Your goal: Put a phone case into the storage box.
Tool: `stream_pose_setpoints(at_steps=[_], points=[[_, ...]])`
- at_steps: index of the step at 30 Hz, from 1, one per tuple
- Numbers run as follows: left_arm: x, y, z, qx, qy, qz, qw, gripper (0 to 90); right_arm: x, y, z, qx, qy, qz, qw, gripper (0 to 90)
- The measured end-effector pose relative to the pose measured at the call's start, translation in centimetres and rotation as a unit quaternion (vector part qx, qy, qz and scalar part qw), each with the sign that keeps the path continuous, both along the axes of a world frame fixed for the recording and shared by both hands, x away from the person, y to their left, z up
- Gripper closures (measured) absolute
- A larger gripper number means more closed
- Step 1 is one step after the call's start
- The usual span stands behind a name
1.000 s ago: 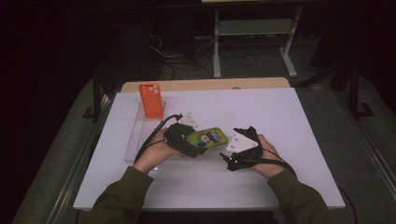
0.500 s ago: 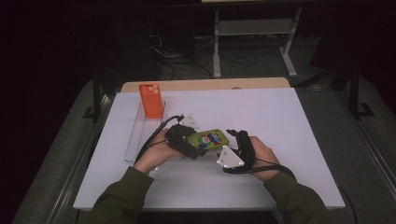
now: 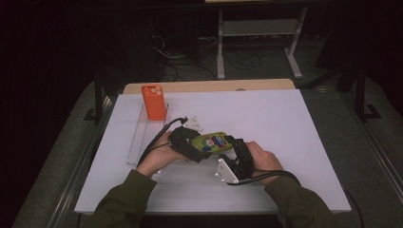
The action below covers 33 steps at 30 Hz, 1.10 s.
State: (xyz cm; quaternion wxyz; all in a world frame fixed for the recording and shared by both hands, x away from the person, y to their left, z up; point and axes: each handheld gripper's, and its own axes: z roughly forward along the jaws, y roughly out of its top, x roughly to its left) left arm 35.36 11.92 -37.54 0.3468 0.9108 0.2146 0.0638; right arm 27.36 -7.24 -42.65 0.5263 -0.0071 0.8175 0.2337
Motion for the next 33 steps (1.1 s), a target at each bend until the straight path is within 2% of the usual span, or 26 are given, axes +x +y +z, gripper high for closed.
stream_pose_setpoints(at_steps=[2, 11, 12, 14, 16, 17, 19, 20, 22, 25, 26, 29, 31, 33], points=[[-0.1, -0.1, 0.0, -0.007, 0.001, 0.004, 1.0, 15.0, 0.0, 0.2, -0.2, -0.012, -0.008, 0.0, 0.9999, 30.7], [-0.2, -0.2, 0.0, -0.005, 0.003, -0.003, 1.0, 15.0, -0.2, 0.6, -0.8, -0.025, -0.017, -0.005, 0.9995, 46.9], [-0.3, -0.3, 0.0, -0.016, 0.006, 0.004, 0.9998, 15.0, -0.1, 0.6, -0.8, -0.027, -0.017, -0.005, 0.9995, 48.2], [-0.3, -0.3, 0.0, -0.017, 0.005, 0.003, 0.9998, 15.0, -0.2, 0.7, -1.0, -0.03, -0.022, -0.004, 0.9993, 51.2], [-0.3, -0.3, 0.1, -0.012, 0.004, -0.001, 0.9999, 15.0, -0.2, 0.8, -1.1, -0.032, -0.028, -0.007, 0.9991, 54.9], [-0.3, -0.3, 0.1, -0.013, 0.006, -0.002, 0.9999, 15.0, 0.0, 0.9, -1.1, -0.041, -0.04, 0.004, 0.9984, 57.1], [-0.3, -0.3, 0.1, -0.011, 0.005, -0.003, 0.9999, 15.0, -0.1, 1.0, -1.2, -0.041, -0.037, 0.001, 0.9985, 60.2], [-0.3, -0.3, 0.1, -0.011, 0.005, -0.004, 0.9999, 15.0, -0.2, 1.1, -1.3, -0.033, -0.032, -0.008, 0.9989, 62.0], [-0.3, -0.3, 0.2, -0.009, 0.006, -0.005, 0.9999, 15.0, 0.0, 1.1, -1.3, -0.048, -0.043, 0.001, 0.9979, 64.2], [-0.3, -0.3, 0.2, -0.01, 0.006, -0.005, 0.9999, 15.0, -0.1, 1.1, -1.4, -0.048, -0.049, -0.002, 0.9977, 67.2], [-0.4, -0.4, 0.1, -0.016, 0.009, -0.002, 0.9998, 15.0, -0.1, 1.1, -1.4, -0.049, -0.05, -0.003, 0.9975, 68.9], [-0.4, -0.5, 0.1, -0.014, 0.009, -0.004, 0.9999, 14.9, -0.2, 1.0, -1.3, -0.053, -0.057, 0.0, 0.997, 74.3], [-0.3, -0.4, 0.1, -0.003, 0.005, -0.012, 0.9999, 14.8, -0.2, 1.1, -1.3, -0.054, -0.058, -0.002, 0.9969, 75.2], [-0.3, -0.4, 0.1, -0.005, 0.006, -0.012, 0.9999, 14.6, -0.3, 1.1, -1.3, -0.056, -0.061, -0.004, 0.9966, 75.4]])
